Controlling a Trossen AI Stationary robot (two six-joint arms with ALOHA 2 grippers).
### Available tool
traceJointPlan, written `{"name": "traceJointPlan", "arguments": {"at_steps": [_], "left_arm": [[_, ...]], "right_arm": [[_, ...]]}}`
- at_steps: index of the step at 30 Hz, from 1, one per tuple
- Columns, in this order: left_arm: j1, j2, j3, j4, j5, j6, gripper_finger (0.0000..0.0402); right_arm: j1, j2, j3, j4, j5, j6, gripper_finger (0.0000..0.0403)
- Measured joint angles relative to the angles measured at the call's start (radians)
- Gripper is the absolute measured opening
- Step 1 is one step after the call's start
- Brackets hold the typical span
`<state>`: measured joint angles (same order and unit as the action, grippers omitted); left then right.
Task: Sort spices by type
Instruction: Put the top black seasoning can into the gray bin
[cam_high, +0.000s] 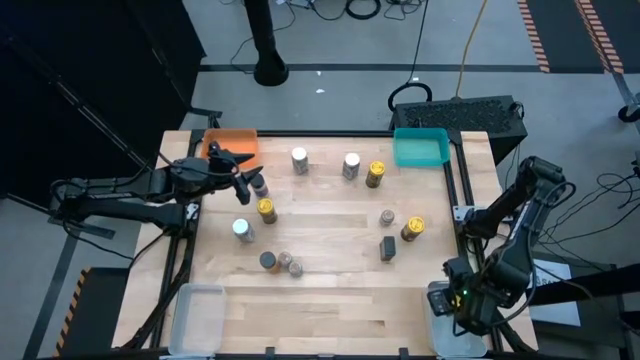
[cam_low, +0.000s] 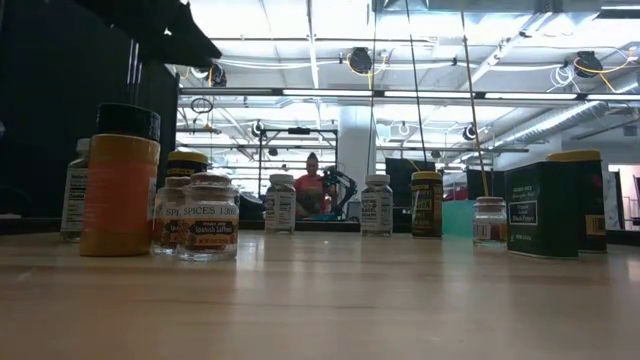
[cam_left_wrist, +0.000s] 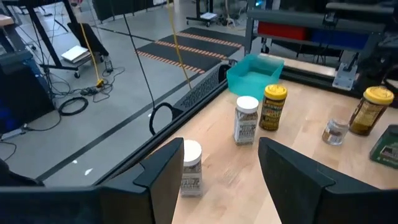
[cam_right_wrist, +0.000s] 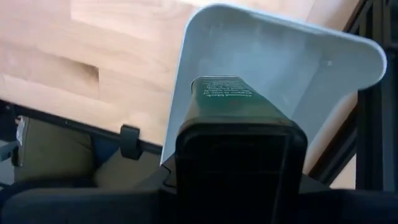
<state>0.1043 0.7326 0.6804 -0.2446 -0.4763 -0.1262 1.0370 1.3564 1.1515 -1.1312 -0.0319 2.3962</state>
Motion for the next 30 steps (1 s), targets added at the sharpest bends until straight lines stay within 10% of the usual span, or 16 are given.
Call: {"name": "traceJointPlan", "arguments": {"at_steps": [30], "left_arm": [[0.0,0.0,0.0,-0.012,-0.003,0.0,0.0214]], "right_arm": [[0.003,0.198,-0.001,-0.002,0.001,0.062,0.0093]]}}
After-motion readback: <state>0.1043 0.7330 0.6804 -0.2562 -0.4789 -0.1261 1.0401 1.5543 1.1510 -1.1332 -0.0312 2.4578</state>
